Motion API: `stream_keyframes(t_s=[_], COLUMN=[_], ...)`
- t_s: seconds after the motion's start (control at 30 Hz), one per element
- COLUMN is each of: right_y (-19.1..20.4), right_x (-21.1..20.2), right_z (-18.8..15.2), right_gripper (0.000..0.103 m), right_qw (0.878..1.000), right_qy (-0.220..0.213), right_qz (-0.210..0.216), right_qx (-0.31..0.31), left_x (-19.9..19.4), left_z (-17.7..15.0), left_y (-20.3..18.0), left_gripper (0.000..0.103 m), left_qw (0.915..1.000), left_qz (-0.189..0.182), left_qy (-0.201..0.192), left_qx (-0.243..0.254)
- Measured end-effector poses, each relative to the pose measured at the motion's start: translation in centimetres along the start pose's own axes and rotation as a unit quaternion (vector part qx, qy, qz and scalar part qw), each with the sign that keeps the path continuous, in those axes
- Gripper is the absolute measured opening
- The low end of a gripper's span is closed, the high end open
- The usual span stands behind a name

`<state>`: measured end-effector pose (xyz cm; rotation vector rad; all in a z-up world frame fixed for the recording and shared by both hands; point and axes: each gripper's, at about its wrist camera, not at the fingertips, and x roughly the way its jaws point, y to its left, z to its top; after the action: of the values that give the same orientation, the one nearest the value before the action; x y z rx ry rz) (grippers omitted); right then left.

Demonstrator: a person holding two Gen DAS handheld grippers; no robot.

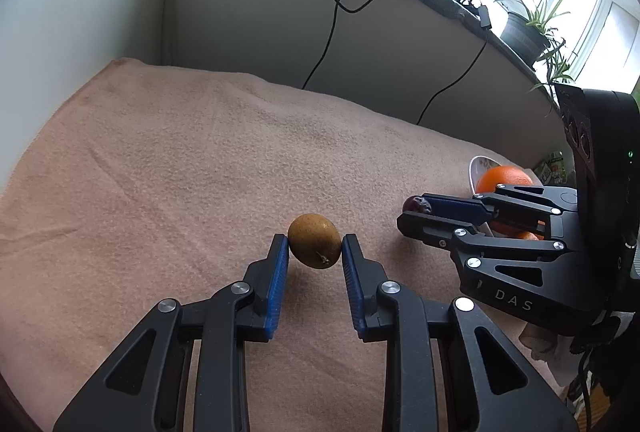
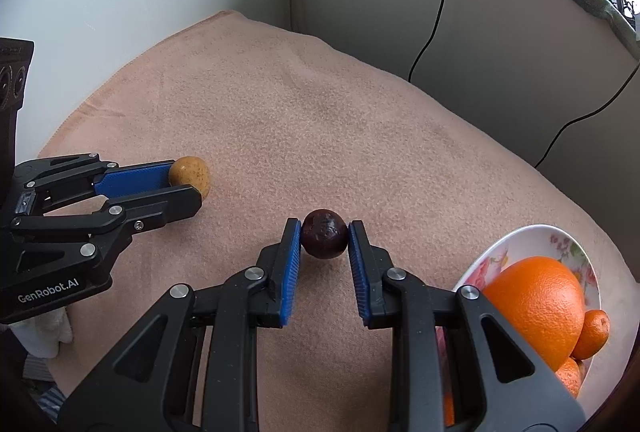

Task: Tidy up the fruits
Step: 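Carry the kiwi with the left gripper while the right carries the plum over the plate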

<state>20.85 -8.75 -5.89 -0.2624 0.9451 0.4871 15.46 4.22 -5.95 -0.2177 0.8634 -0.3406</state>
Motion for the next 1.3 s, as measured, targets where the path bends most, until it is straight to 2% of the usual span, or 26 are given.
stream_keyframes(t_s=[0.53,1.3], right_y=[-0.7,-7.6], right_x=[-6.9,-14.2], right_z=[-2.1,-7.6], right_gripper=[0.025,0.025], right_qw=[0.999,0.989], right_qy=[-0.052,-0.117], right_qz=[0.009,-0.004], right_qx=[0.007,0.084], left_x=[-3.1,-2.9], left_z=[0.1,0.5], left_y=[-3.9,-12.1], left_gripper=[0.026,0.026], left_qw=[0.9988,0.9941], left_qz=[-0.005,-0.048], left_qy=[-0.033,-0.038], left_qx=[0.036,0.090])
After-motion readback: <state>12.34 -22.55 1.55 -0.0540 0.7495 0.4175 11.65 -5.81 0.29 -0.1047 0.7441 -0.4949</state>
